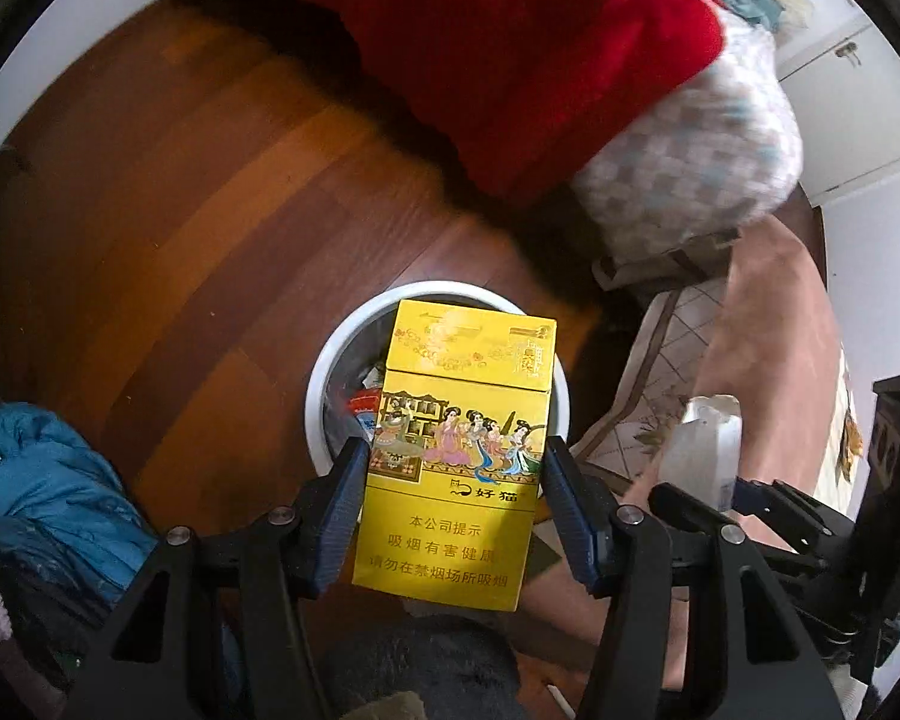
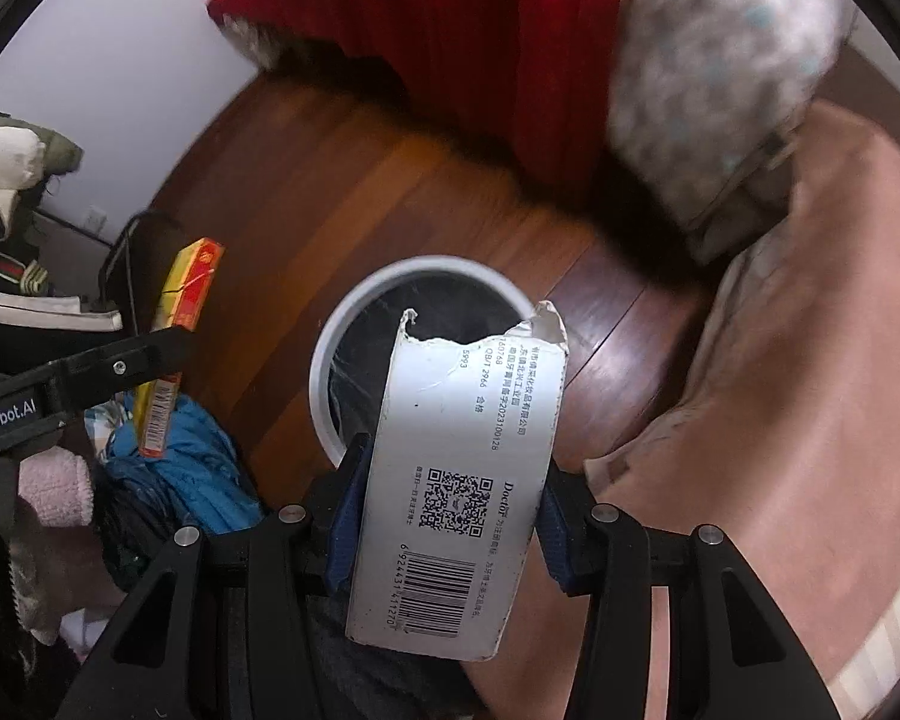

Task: Collect trash
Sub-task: 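Carry box and carton over the bin and open both grippers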

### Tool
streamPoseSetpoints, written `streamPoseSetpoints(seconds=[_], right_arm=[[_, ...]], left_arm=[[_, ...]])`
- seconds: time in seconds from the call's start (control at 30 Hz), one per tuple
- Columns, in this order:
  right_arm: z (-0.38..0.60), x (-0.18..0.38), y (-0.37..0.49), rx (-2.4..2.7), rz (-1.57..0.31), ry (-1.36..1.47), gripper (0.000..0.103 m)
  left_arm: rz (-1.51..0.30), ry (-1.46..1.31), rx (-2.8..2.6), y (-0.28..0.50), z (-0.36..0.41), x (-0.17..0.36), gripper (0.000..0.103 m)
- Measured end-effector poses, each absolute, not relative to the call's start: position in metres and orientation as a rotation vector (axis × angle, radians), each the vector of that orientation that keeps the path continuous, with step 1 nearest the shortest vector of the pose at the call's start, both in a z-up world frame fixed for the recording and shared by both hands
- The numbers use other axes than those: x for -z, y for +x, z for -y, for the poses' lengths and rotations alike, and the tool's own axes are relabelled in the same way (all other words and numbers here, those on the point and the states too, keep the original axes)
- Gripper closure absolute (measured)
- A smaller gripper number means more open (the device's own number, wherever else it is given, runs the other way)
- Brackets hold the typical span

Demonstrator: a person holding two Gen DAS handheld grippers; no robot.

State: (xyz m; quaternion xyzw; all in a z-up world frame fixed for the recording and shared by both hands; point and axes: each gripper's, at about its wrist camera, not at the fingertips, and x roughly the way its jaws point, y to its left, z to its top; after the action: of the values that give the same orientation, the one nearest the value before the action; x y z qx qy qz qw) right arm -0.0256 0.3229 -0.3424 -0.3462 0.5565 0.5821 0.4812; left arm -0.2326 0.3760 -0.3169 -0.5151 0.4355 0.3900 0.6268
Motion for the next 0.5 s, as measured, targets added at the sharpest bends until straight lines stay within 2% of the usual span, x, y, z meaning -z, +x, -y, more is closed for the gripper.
streamPoseSetpoints(seconds=[0.07,0.1,0.13,0.17,0.23,0.27,0.3,0.33,0.37,0.5], right_arm=[[-0.337,0.361,-0.03,-1.407,-1.39,-0.876,0.052],[-0.343,0.371,-0.031,-1.395,-1.409,-0.885,0.052],[-0.35,0.379,-0.03,-1.387,-1.425,-0.891,0.051],[-0.356,0.386,-0.028,-1.385,-1.443,-0.906,0.051],[-0.368,0.402,-0.028,-1.371,-1.491,-0.896,0.05],[-0.373,0.407,-0.03,-1.368,-1.497,-0.901,0.042],[-0.377,0.413,-0.03,-1.364,-1.504,-0.911,0.033],[-0.378,0.418,-0.03,-1.358,-1.512,-0.916,0.014],[-0.379,0.422,-0.029,-1.354,-1.519,-0.917,0.004],[-0.377,0.433,-0.023,-1.309,-1.506,-0.95,0.0]], left_arm=[[-1.007,-1.219,-0.902,-0.231,-0.384,0.326,0.044],[-1.007,-1.233,-0.904,-0.232,-0.387,0.33,0.028],[-1.013,-1.244,-0.914,-0.232,-0.39,0.335,0.005],[-1.015,-1.252,-0.921,-0.236,-0.392,0.338,0.0],[-1.012,-1.263,-0.931,-0.243,-0.395,0.341,0.0],[-1.013,-1.264,-0.94,-0.244,-0.394,0.343,0.0],[-1.013,-1.262,-0.945,-0.248,-0.395,0.342,0.0],[-1.013,-1.257,-0.956,-0.251,-0.394,0.343,0.0],[-1.011,-1.252,-0.967,-0.256,-0.391,0.342,0.0],[-1.018,-1.186,-1.065,-0.267,-0.378,0.34,0.0]])
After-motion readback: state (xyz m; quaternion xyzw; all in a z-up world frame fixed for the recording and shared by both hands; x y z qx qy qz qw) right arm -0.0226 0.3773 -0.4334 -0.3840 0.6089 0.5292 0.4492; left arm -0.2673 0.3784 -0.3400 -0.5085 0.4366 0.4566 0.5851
